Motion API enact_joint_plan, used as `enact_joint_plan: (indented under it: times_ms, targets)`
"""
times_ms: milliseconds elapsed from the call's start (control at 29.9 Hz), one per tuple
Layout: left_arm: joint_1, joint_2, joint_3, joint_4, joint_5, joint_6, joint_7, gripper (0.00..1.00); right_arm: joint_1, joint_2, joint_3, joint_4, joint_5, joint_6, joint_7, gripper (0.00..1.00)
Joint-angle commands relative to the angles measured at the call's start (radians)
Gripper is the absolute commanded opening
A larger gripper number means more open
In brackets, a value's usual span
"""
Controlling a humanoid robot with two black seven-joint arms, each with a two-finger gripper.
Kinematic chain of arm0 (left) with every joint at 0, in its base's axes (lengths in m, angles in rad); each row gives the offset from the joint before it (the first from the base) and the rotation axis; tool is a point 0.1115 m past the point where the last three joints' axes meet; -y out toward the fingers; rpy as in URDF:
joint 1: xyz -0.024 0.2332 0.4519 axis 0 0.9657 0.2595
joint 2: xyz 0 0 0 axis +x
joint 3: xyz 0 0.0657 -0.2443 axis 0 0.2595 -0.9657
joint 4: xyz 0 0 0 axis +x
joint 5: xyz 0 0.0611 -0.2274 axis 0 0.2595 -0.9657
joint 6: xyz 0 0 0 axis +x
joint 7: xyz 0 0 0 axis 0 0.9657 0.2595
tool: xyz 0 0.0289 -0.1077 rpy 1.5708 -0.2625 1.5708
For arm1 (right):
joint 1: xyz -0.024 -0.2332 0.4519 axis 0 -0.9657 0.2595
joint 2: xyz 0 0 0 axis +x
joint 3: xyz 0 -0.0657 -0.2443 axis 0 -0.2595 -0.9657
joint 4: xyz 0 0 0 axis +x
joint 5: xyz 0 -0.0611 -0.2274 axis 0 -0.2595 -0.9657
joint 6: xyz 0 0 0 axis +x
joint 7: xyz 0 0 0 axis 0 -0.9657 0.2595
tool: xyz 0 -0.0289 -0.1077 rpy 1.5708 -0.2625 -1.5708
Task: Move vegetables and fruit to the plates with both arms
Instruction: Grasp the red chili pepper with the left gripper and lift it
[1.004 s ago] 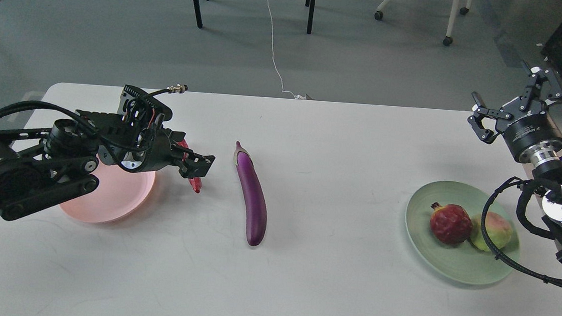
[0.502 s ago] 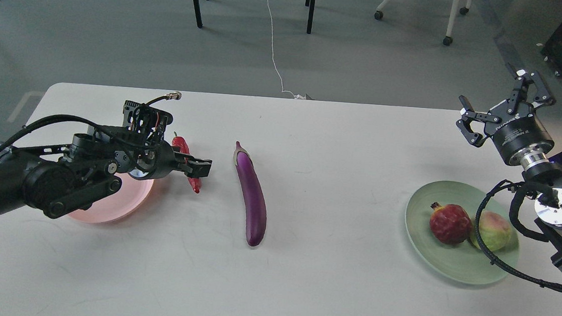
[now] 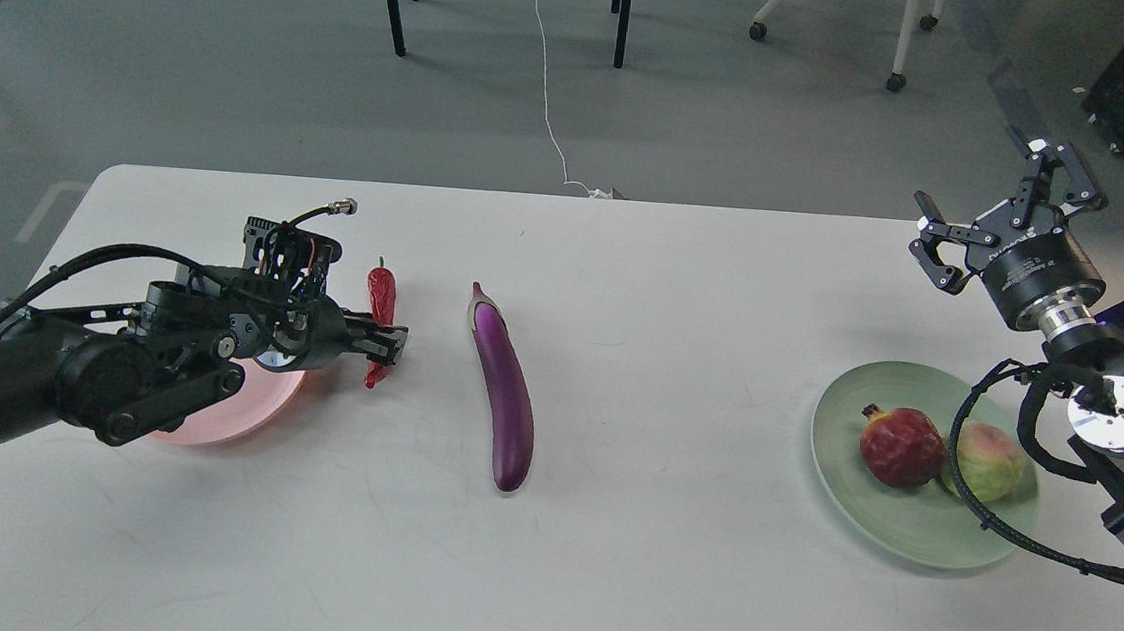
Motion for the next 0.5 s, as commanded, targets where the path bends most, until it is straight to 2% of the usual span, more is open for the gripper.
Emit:
enact_joint_plan:
  times_ms: [0, 100, 201, 368, 469]
  targets:
    - [0.006, 0.002, 0.001, 0.000, 0.002, -0.002, 0.001, 0.15, 0.000, 0.000, 0.001, -0.004, 0.001, 0.000, 0.002, 0.99]
    - [0.006, 0.011, -0.001, -0.031, -0.001, -0.002, 0.003, 0.11, 0.000, -0.001, 0.003, -0.007, 0.000, 0.000, 0.002, 0.99]
    - [-0.013, 0.063, -0.013, -0.138, -0.006, -0.004, 0.009, 0.11, 0.001, -0.001, 0.004, -0.008, 0.000, 0.000, 0.002, 0.99]
    - [-0.059, 0.240, -0.086, -0.316, -0.033, -0.010, -0.002, 0.11, 0.001, -0.010, 0.004, -0.008, 0.000, 0.000, 0.002, 0.99]
    - [-0.057, 0.379, -0.104, -0.372, -0.038, -0.012, -0.014, 0.11, 0.000, -0.010, 0.004, -0.014, 0.000, 0.000, 0.002, 0.99]
